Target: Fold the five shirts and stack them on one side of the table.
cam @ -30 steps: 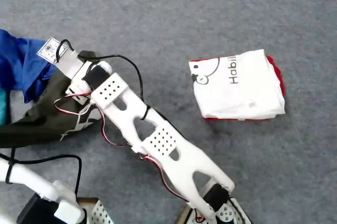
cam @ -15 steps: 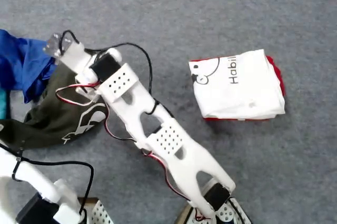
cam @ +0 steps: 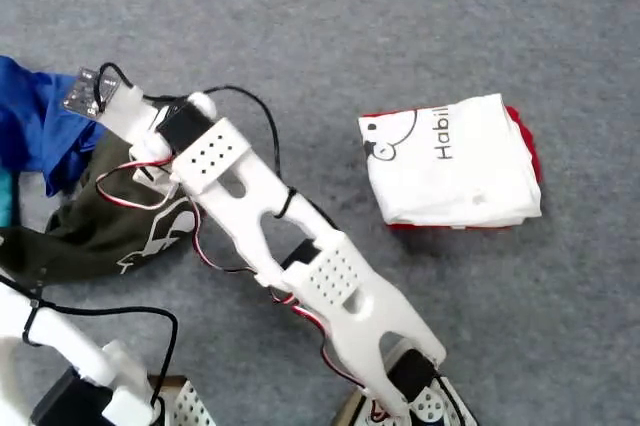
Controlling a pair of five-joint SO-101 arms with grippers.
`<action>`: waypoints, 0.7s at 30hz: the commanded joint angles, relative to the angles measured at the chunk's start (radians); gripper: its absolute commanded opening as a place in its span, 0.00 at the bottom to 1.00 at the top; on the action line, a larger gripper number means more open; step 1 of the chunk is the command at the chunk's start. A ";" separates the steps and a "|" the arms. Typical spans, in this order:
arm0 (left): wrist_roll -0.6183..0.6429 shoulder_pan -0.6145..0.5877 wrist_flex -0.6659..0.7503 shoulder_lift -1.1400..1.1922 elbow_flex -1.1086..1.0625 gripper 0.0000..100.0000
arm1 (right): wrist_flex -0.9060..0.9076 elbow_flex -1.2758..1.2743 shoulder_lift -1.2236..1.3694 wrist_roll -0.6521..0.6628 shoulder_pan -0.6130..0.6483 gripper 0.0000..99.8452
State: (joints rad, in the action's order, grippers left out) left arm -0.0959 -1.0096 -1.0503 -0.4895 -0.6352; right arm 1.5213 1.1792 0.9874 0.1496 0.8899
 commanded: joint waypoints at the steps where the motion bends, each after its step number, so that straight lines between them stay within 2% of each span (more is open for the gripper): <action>1: -0.003 -0.009 0.015 -0.033 -0.029 0.02 | -0.068 0.005 0.064 -0.190 0.012 0.16; 4: -0.038 -0.011 0.015 -0.033 -0.058 0.02 | -0.080 0.053 0.133 -0.319 0.005 0.23; 8: -0.044 -0.038 0.015 -0.033 -0.077 0.02 | -0.072 0.131 0.217 -0.328 -0.001 0.23; 11: -0.044 -0.058 0.017 -0.033 -0.074 0.02 | -0.018 0.189 0.252 -0.325 -0.004 0.11; 13: -0.044 -0.058 0.017 -0.033 -0.072 0.02 | 0.026 0.226 0.259 -0.270 -0.001 0.00; 15: -0.044 -0.052 0.017 -0.033 -0.072 0.02 | 0.103 0.252 0.255 -0.184 0.002 0.01; 19: -0.044 -0.049 0.017 -0.033 -0.072 0.02 | 0.269 0.340 0.252 -0.150 -0.015 0.00; 21: -0.044 -0.049 0.017 -0.033 -0.075 0.02 | 0.269 0.357 0.248 -0.074 -0.031 0.00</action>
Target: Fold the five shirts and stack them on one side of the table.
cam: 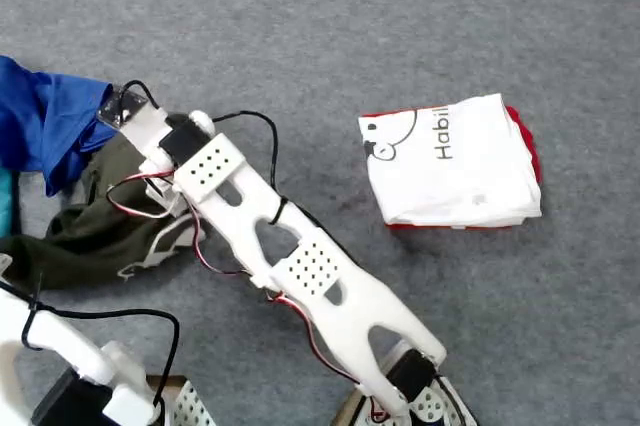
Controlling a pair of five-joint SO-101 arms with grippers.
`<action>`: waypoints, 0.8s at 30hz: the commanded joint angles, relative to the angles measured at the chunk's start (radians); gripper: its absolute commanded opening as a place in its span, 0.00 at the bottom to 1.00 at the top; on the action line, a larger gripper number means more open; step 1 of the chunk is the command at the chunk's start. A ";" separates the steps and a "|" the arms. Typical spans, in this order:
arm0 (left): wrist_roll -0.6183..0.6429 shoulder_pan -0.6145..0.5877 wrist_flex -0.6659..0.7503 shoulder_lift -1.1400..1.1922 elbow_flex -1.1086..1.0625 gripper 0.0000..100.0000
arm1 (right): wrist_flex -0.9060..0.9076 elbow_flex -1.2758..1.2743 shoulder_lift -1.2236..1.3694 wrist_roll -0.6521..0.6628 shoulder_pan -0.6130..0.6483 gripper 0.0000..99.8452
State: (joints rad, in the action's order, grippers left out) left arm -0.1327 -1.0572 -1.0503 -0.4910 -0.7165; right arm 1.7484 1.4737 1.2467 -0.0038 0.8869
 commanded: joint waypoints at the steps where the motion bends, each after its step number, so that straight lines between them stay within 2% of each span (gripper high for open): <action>1: -0.008 -0.002 0.017 -0.031 0.006 0.02 | 0.041 0.062 -0.027 0.107 -0.041 0.00; 6: -0.044 -0.003 0.017 -0.031 0.005 0.02 | 0.041 -0.050 -0.165 0.143 -0.051 0.00; 18: -0.063 0.000 0.032 -0.031 0.003 0.02 | 0.031 -0.768 -0.774 0.244 -0.051 0.00; 24: -0.063 0.000 0.054 -0.028 0.005 0.02 | -0.041 -1.102 -1.069 0.302 -0.077 0.00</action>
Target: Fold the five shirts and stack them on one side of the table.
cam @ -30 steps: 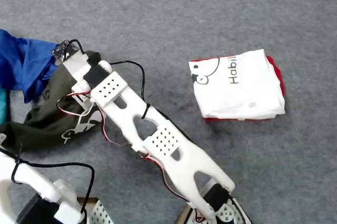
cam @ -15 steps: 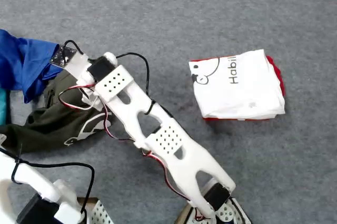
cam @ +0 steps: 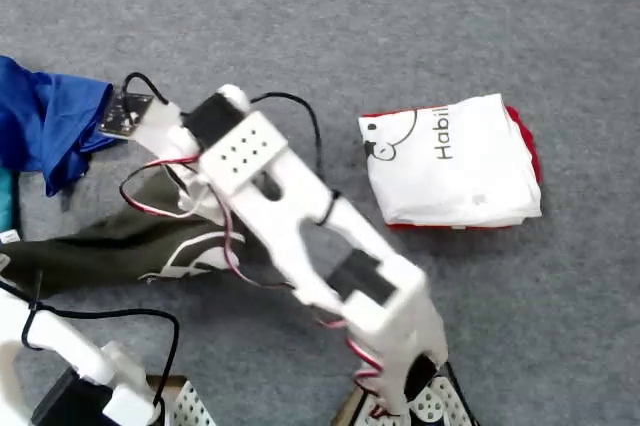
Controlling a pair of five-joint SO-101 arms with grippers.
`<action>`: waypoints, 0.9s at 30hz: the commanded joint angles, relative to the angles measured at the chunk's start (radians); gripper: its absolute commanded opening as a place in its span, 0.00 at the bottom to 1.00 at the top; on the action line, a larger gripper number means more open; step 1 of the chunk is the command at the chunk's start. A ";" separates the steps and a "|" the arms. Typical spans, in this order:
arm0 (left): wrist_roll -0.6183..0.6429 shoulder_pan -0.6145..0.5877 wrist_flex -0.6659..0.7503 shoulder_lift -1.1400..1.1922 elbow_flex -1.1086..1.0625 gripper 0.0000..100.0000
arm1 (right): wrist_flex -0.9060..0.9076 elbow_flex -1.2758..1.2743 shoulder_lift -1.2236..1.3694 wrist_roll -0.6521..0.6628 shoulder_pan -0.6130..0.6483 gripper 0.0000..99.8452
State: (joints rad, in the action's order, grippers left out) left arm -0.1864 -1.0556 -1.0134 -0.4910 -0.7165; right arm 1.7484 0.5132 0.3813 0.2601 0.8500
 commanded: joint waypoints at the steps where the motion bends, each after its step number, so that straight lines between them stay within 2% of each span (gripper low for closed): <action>1: -0.009 0.000 0.017 -0.028 0.005 0.02 | -0.060 -0.203 -0.259 0.055 -0.042 0.00; 8: -0.032 0.066 0.015 -0.028 0.003 0.02 | -0.284 -0.634 -0.673 0.133 -0.051 0.00; 14: -0.015 0.130 0.017 -0.024 0.005 0.02 | -0.502 -0.799 -0.634 0.157 -0.038 0.03; 19: 0.046 0.157 0.091 -0.022 0.005 0.02 | -0.546 -0.720 -0.518 0.077 -0.050 0.24; 22: 0.046 0.155 0.126 -0.022 0.012 0.02 | -0.474 -0.588 -0.506 0.127 -0.110 0.33; 27: 0.041 0.149 0.135 -0.022 0.014 0.02 | -0.431 -0.389 -0.486 0.097 -0.271 0.35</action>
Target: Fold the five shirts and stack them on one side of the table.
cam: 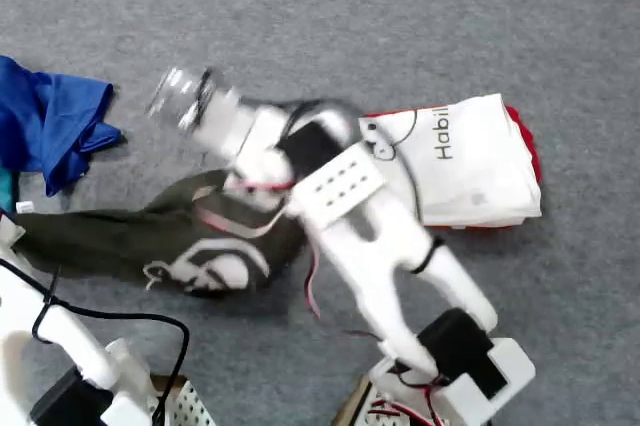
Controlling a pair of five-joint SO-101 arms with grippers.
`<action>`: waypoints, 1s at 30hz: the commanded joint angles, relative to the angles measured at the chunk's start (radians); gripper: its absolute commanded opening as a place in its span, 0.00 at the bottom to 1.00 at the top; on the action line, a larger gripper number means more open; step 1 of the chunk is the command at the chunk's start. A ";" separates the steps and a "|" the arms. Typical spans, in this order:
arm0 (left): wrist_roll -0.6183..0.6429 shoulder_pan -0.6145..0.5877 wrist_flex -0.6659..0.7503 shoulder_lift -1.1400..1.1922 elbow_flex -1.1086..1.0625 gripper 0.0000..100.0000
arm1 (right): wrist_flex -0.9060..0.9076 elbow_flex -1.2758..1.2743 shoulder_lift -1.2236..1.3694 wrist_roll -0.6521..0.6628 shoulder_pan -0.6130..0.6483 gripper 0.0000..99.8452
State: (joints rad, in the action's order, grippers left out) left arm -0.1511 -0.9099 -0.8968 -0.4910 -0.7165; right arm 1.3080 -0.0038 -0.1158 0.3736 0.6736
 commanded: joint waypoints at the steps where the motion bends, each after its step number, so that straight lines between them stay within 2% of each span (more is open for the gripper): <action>1: 0.006 0.003 0.018 -0.022 0.014 0.02 | -0.005 0.147 0.030 -0.017 -0.113 0.35; 4: 0.009 0.003 0.017 -0.027 0.014 0.02 | -0.018 0.196 0.133 -0.015 -0.120 0.34; 10: 0.006 0.000 0.014 -0.031 0.014 0.02 | -0.017 0.344 0.481 -0.018 -0.090 0.20; 12: 0.006 0.000 0.014 -0.031 0.011 0.02 | -0.002 0.421 0.613 -0.015 -0.082 0.18; 19: 0.005 -0.020 0.012 -0.031 0.005 0.02 | 0.350 0.762 0.946 0.043 -0.058 0.38; 23: 0.005 -0.020 0.014 -0.027 0.005 0.02 | 0.476 0.866 1.010 0.106 -0.047 0.38; 25: 0.005 -0.020 0.014 -0.025 0.005 0.02 | 0.476 0.848 1.007 0.121 -0.044 0.33; 30: 0.003 -0.020 0.014 -0.027 0.005 0.02 | 0.476 0.780 0.975 0.115 -0.031 0.04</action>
State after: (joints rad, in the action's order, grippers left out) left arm -0.1511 -0.9175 -0.8968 -0.4910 -0.7165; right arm 1.7591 0.7894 0.8953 0.4810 0.6183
